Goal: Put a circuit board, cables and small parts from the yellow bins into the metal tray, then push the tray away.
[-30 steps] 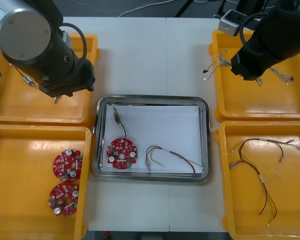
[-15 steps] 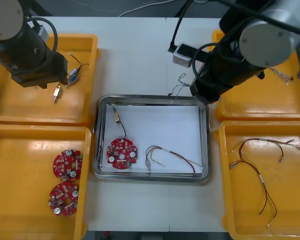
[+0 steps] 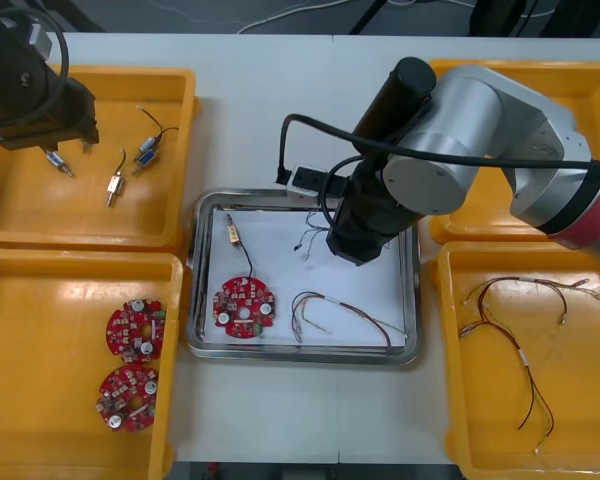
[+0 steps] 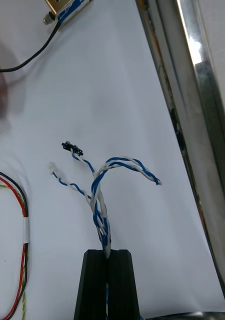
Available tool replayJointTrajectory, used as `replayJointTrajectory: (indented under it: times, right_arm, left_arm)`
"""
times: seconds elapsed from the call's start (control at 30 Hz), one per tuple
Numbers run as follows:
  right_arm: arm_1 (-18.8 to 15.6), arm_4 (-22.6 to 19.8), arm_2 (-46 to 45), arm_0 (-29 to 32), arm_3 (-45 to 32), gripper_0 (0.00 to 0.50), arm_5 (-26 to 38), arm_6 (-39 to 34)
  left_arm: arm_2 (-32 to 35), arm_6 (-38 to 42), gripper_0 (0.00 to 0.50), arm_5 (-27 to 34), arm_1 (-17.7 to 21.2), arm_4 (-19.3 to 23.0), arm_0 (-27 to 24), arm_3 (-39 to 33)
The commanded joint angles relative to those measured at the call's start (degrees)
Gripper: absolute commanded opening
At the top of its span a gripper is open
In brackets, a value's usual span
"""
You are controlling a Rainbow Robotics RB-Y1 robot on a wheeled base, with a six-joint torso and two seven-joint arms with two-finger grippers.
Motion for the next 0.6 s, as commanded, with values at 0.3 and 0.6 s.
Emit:
replayJointTrajectory:
  times: [0.3,0.6]
  right_arm:
    - [1.9,3.0,5.6,-2.6,3.2,0.009,-2.8,1.5]
    - [1.7,3.1,5.3,-2.7,3.2,0.5,-2.7,1.4]
  left_arm:
    - [2.2,-6.3,0.5,-6.8,2.8,-2.3,1.0,1.1]
    - [2.1,-12.4,0.5,-9.8,1.0,-1.9,1.6,5.0]
